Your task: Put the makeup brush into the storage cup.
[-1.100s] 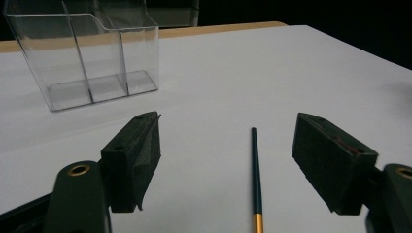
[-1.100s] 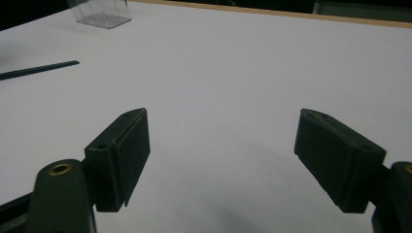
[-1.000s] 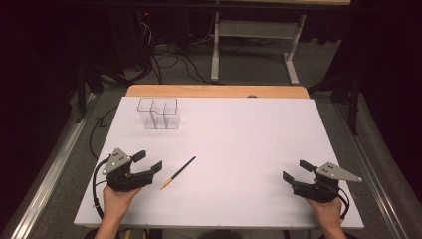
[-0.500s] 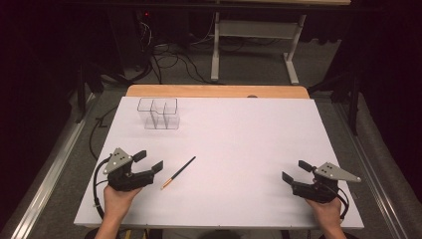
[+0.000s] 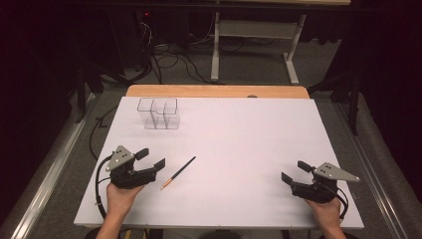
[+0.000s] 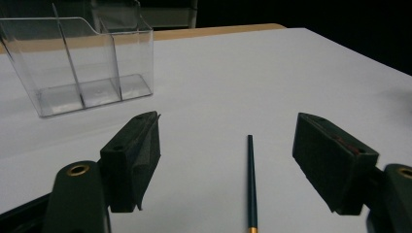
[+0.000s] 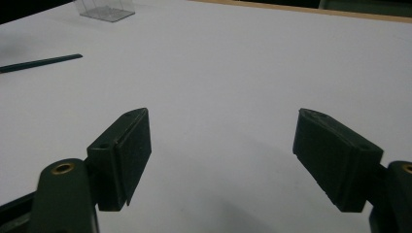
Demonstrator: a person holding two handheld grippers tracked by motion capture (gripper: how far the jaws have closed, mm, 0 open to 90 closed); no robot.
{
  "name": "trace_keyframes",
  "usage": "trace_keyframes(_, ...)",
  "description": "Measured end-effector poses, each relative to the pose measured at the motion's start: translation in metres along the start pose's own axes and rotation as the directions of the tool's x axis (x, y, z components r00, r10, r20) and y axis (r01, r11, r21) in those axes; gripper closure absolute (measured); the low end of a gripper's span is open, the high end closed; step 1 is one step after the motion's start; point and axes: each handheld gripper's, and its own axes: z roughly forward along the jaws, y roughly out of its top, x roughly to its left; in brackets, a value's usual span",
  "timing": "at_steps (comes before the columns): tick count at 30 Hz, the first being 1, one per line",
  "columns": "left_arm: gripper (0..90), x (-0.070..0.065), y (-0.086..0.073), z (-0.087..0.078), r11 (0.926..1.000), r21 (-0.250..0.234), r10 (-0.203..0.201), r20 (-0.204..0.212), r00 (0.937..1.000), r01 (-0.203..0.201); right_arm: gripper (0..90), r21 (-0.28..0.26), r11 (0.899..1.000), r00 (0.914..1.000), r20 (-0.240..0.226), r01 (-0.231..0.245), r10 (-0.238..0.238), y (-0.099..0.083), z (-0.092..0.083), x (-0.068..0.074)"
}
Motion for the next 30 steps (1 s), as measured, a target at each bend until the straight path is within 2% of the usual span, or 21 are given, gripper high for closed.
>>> trace_keyframes(4, 25.8, -0.001, 0.002, 0.001, 1.0, -0.003, -0.004, 0.008, 1.0, 0.004, 23.4, -0.005, 1.0, 0.9999, 0.002, 0.01, -0.01, 0.0, 0.0, 0.0)
trace_keyframes(12, 25.7, -0.004, 0.013, 0.003, 0.9998, -0.019, -0.001, 0.011, 0.9999, 0.002, 23.2, -0.003, 1.0, 0.9998, 0.014, -0.011, 0.011, 0.0, -0.002, -0.001)
trace_keyframes(20, 25.7, -0.009, 0.019, 0.009, 0.9998, -0.008, 0.02, 0.025, 0.9995, -0.02, 23.2, -0.003, 1.0, 1.0, 0.006, 0.0, 0.0, 0.0, -0.001, 0.0)
trace_keyframes(26, 25.9, -0.009, 0.026, 0.015, 0.9996, -0.022, -0.017, 0.057, 0.9983, 0.018, 23.2, 0.001, 1.0, 1.0, -0.001, -0.003, 0.003, 0.0, -0.001, 0.0)
trace_keyframes(30, 25.9, -0.011, 0.029, 0.018, 0.9997, -0.021, -0.01, 0.066, 0.9978, 0.012, 23.2, 0.005, 1.0, 1.0, -0.006, 0.003, -0.003, 0.0, 0.0, 0.0)
